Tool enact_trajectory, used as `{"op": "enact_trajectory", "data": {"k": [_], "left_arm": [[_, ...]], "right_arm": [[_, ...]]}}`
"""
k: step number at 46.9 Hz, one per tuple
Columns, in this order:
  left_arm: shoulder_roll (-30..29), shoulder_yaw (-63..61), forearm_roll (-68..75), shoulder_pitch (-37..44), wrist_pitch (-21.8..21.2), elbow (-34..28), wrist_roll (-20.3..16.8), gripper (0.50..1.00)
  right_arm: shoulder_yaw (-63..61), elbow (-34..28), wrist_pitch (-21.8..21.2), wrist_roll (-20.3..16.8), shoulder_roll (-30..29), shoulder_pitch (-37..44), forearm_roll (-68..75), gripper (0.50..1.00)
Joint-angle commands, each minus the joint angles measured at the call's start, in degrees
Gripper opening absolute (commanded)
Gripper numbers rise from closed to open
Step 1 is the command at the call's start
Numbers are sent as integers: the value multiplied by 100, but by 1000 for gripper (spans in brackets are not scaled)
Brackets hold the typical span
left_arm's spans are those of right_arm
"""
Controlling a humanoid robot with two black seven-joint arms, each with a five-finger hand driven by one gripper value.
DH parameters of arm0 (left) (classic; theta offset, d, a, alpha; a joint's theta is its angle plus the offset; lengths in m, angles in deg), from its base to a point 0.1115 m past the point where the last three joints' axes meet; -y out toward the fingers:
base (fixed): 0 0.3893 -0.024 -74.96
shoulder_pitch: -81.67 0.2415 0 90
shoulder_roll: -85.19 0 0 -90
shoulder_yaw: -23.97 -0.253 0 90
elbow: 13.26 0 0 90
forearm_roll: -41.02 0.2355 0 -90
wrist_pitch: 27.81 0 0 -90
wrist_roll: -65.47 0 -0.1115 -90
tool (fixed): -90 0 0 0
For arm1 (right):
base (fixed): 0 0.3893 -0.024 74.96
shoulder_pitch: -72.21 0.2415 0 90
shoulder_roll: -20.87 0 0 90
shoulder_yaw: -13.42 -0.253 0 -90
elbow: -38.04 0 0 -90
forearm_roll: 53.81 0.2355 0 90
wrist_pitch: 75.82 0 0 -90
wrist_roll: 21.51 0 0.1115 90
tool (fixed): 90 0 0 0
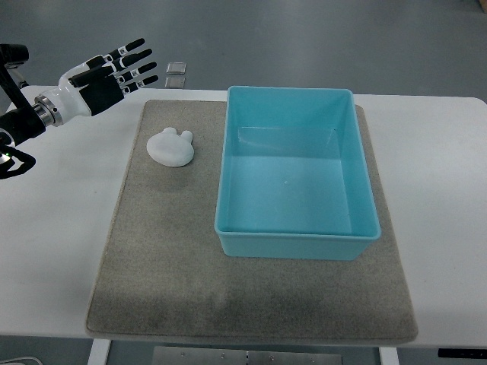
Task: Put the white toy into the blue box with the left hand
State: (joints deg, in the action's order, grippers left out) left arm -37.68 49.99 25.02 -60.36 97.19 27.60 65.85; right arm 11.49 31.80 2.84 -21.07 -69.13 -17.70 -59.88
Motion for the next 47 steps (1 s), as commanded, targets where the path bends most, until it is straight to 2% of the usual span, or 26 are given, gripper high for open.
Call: {"op": "enact_trajectory", "data": {"k": [1, 35, 47], "left_arm": [[0, 0, 0, 0, 0, 0, -3, 994], [-35, 9, 18, -18, 0, -166, -82, 994], [-132, 149, 1256, -88, 0, -246, -161, 994]], "right_arm": [[0, 0, 0, -1, 0, 0, 0, 936], [0, 0, 0, -1, 0, 0, 0, 936], [0, 0, 0, -1, 0, 0, 0, 936]]}}
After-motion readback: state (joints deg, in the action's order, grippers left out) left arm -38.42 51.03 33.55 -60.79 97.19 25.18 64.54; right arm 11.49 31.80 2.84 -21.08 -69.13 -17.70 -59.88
